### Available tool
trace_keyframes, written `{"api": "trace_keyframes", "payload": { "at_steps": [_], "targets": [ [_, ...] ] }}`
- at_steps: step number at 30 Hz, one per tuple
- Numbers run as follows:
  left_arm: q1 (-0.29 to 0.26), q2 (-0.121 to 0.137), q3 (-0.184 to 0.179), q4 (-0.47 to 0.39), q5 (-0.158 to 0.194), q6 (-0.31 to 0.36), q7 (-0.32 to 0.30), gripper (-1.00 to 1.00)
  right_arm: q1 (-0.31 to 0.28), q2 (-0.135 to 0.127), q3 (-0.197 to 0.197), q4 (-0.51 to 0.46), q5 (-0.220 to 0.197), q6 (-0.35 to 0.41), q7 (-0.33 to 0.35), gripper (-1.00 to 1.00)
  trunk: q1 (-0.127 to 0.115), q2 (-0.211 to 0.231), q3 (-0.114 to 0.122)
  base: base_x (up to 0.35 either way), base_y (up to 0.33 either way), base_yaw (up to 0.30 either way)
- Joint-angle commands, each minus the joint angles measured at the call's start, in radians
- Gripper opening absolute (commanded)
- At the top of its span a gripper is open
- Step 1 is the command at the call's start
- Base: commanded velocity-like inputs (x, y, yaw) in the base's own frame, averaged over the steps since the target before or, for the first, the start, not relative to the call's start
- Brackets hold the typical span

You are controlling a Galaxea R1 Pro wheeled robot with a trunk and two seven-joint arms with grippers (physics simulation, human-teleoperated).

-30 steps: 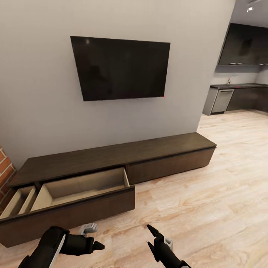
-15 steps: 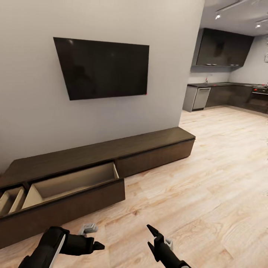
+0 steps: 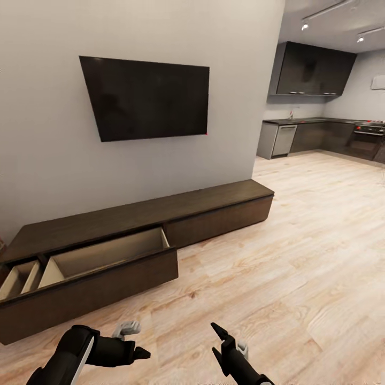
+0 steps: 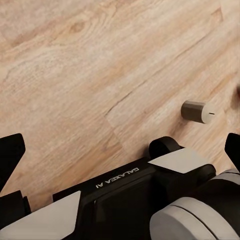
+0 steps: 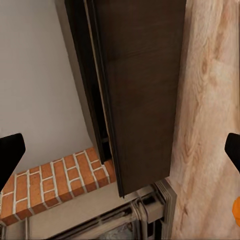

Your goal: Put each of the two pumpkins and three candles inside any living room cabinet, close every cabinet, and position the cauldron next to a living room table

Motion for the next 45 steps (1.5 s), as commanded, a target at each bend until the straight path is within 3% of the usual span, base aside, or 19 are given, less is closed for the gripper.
{"api": "trace_keyframes", "payload": {
  "at_steps": [1, 30, 36, 39, 42, 45],
  "targets": [
    [0.000, 0.000, 0.000, 0.000, 0.000, 0.000, 0.000, 1.00, 0.000, 0.000, 0.000, 0.000, 0.000, 0.000, 0.000, 1.00, 0.000, 0.000, 0.000, -0.054, 0.000, -0.209],
    [0.000, 0.000, -0.002, 0.000, -0.002, -0.002, 0.007, 1.00, 0.000, -0.001, -0.004, 0.000, -0.003, 0.001, -0.002, 1.00, 0.000, 0.000, -0.022, -0.112, 0.007, -0.236],
    [0.000, -0.002, -0.010, 0.007, -0.007, -0.004, 0.018, 1.00, 0.000, -0.029, -0.007, 0.004, -0.003, -0.004, -0.017, 1.00, 0.000, 0.000, -0.030, 0.000, 0.000, -0.086],
    [0.000, -0.002, -0.010, 0.011, -0.007, -0.004, 0.050, 1.00, 0.000, -0.042, -0.008, 0.006, -0.003, -0.012, -0.079, 1.00, 0.000, 0.000, -0.034, 0.000, 0.000, -0.011],
    [0.000, -0.007, -0.008, 0.013, -0.002, -0.005, 0.192, 1.00, 0.000, -0.047, -0.009, 0.005, -0.003, -0.061, -0.249, 1.00, 0.000, 0.000, -0.039, 0.000, 0.000, 0.042],
    [0.000, -0.027, -0.003, 0.018, 0.003, -0.034, 0.317, 1.00, 0.000, -0.042, -0.003, 0.000, -0.001, -0.159, -0.402, 1.00, 0.000, 0.000, -0.044, 0.000, 0.000, 0.063]
  ]
}}
